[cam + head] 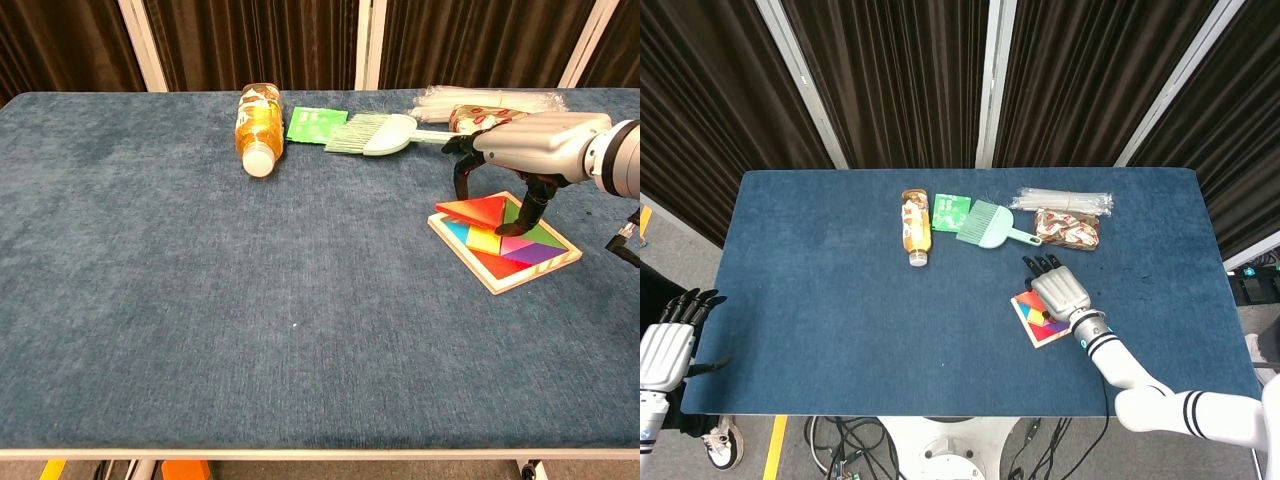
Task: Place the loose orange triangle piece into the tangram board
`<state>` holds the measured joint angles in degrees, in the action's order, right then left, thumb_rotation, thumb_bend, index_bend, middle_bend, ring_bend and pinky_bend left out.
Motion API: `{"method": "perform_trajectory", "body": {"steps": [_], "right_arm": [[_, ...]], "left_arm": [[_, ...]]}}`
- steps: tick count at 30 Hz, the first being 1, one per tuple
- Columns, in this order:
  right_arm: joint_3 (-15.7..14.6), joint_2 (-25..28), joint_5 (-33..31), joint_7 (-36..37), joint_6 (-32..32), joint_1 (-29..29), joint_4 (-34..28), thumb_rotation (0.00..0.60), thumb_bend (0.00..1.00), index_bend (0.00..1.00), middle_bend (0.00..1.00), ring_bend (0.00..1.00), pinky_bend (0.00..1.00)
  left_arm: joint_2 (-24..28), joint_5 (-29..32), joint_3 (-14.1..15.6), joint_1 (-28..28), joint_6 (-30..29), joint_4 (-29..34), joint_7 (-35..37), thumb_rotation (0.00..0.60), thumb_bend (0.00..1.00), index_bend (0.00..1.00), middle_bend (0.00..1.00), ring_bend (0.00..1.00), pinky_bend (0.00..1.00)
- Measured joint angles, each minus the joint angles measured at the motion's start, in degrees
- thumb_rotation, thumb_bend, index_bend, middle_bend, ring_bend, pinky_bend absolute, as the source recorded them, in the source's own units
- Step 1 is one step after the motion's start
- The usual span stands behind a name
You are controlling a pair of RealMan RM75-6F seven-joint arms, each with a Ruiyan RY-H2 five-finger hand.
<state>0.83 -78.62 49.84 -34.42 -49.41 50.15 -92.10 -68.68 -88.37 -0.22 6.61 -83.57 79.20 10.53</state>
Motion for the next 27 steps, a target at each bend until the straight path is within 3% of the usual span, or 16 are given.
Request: {"method": "perform_trajectory", "body": {"steps": [27], "right_arm": [[-0.21, 0.23, -2.21, 0.52, 0.81, 0.30, 0.77, 0.600, 0.24, 0.49, 0.00, 0.00, 0.00]], "left_arm": [[0.04, -0.16, 0.16, 0.01, 0.14, 0.05, -0.17, 0.600, 0.00, 0.19, 0.13, 0.05, 0.13]]}}
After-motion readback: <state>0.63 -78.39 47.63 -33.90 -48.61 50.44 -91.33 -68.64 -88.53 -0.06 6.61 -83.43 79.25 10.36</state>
